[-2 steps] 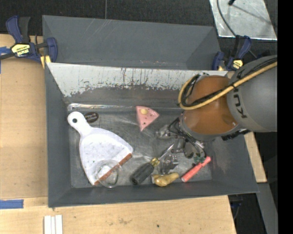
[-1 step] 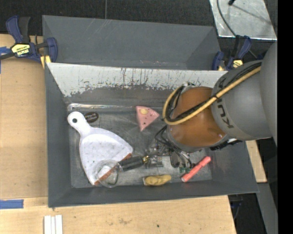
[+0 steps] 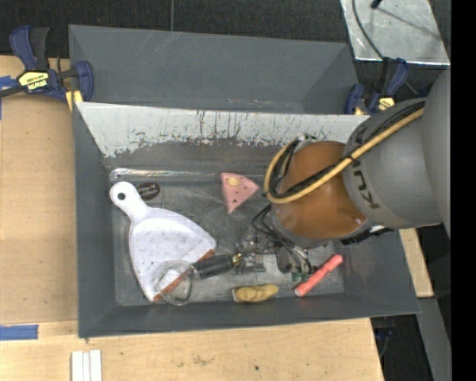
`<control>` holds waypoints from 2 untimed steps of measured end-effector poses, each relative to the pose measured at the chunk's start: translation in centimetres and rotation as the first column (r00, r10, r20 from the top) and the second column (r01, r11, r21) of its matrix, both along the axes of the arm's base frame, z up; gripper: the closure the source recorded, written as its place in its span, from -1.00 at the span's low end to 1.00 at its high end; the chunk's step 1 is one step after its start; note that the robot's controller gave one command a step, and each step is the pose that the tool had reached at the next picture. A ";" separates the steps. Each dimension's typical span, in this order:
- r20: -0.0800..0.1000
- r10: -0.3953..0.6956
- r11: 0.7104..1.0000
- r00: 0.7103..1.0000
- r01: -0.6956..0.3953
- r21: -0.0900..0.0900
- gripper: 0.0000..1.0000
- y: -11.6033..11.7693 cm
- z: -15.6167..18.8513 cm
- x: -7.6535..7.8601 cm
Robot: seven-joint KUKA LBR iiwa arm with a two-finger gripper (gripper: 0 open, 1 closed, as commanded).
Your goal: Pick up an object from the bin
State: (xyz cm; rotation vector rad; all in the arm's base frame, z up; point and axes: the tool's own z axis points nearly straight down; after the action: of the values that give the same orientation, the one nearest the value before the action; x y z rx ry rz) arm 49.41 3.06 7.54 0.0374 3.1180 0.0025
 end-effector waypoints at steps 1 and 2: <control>-0.029 -0.013 1.000 0.999 0.013 -0.002 1.00 1.3 4.9 0.4; -0.017 -0.036 0.999 0.999 0.036 0.000 1.00 2.0 8.8 0.9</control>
Offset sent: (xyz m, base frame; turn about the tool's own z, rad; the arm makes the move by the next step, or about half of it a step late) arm 0.0064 0.0285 0.0643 0.0785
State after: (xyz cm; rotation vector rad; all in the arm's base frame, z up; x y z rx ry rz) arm 50.29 5.05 16.34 0.0942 3.1338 0.0015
